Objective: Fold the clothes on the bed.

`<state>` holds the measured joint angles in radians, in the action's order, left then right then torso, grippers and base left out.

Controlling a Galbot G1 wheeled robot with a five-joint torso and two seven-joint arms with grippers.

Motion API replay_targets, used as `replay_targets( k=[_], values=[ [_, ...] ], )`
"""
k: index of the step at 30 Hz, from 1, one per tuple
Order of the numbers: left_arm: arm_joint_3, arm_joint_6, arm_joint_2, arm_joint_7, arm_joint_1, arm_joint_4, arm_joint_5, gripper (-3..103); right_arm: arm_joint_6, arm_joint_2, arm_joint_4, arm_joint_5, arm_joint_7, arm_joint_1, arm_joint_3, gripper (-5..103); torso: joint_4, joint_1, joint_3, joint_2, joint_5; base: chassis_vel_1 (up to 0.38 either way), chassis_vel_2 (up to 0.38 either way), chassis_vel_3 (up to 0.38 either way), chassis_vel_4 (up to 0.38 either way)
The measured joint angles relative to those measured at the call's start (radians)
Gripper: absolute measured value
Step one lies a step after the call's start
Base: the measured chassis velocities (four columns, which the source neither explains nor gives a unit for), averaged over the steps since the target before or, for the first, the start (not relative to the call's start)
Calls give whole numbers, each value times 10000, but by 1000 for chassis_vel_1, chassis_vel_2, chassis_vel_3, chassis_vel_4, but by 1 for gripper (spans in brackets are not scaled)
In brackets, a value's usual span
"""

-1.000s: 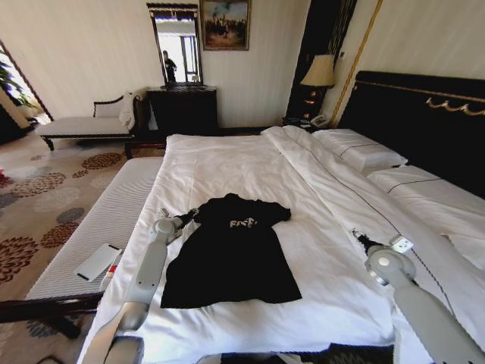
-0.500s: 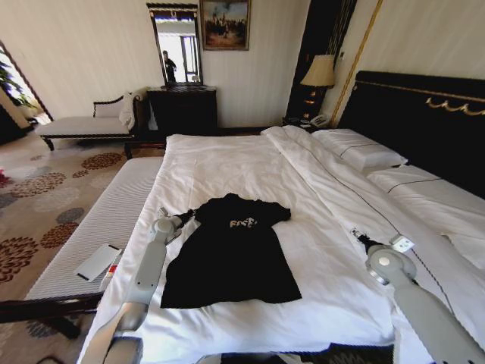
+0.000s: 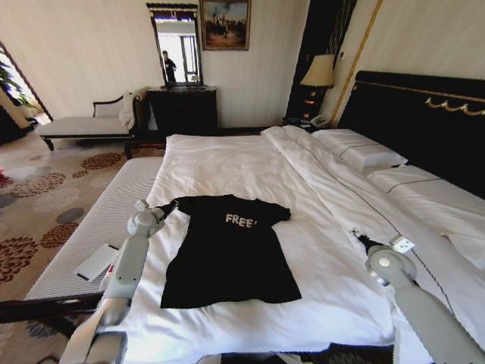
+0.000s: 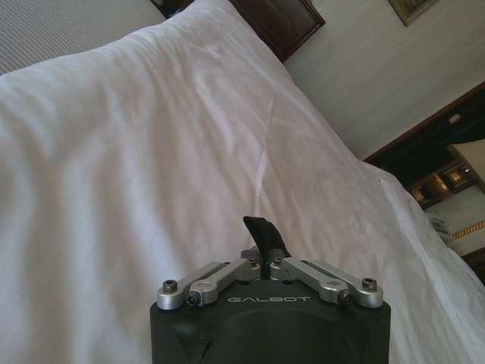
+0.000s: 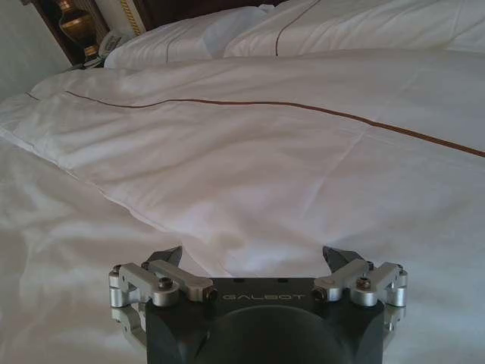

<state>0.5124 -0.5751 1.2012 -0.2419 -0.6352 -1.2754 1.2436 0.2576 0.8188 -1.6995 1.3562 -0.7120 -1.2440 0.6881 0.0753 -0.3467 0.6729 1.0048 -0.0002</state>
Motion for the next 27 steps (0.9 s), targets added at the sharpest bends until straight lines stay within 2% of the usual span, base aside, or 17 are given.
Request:
replay_targets(
  k=[14, 22, 27],
  values=[
    [200, 42, -387, -64, -172, -256, 150, 0, 6, -77, -101, 40, 93, -307, 289, 100, -2, 1, 0, 0, 1, 0, 0, 0, 0],
    [-760, 70, 18, -197, -326, -1088, -213, 0, 2, -77, -161, 41, 120, -376, 315, 100, 1, 0, 0, 0, 3, 0, 0, 0, 0],
    [-1305, 88, 243, -228, -158, -1115, -452, 0, 0, -57, -164, 37, 126, -421, 356, 100, 1, 0, 0, 0, 4, 0, 0, 0, 0]
  ],
)
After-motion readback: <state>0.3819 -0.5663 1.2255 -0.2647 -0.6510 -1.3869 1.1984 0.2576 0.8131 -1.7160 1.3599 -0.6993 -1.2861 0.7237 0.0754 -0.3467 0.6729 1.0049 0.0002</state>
